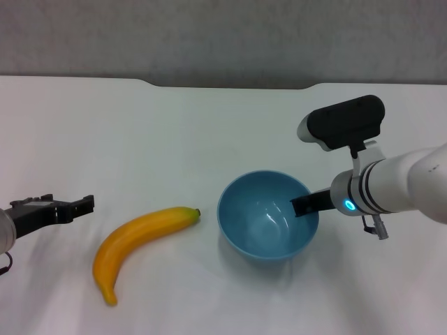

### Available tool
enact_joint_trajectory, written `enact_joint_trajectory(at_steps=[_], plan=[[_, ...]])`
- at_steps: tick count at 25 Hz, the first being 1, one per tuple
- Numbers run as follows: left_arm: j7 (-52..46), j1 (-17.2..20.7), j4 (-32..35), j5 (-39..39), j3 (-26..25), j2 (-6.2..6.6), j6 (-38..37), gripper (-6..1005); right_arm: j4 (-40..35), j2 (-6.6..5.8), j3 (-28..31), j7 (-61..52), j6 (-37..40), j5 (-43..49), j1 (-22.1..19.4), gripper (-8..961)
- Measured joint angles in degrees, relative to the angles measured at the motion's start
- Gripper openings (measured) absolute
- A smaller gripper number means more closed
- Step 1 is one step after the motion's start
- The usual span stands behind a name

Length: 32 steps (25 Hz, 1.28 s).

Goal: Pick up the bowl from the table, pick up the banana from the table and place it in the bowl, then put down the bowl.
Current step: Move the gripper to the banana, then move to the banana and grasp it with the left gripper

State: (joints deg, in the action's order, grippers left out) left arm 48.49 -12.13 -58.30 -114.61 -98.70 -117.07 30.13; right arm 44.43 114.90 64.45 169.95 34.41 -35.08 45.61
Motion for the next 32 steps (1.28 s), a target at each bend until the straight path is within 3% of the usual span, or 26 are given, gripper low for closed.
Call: enact_joint_trajectory(at_steps=[23, 32], plan=[[0.66, 0.69, -0.50, 0.74, 0.84, 0.00, -0.35, 891, 8.74, -0.21, 4.20, 0.16, 2.32, 5.84, -4.00, 31], [4.52, -0.15, -1.08, 0.79, 2.28, 0.25, 6.73, 891, 14.81, -0.30, 8.33, 0.29, 4.05, 10.31, -7.30, 31]])
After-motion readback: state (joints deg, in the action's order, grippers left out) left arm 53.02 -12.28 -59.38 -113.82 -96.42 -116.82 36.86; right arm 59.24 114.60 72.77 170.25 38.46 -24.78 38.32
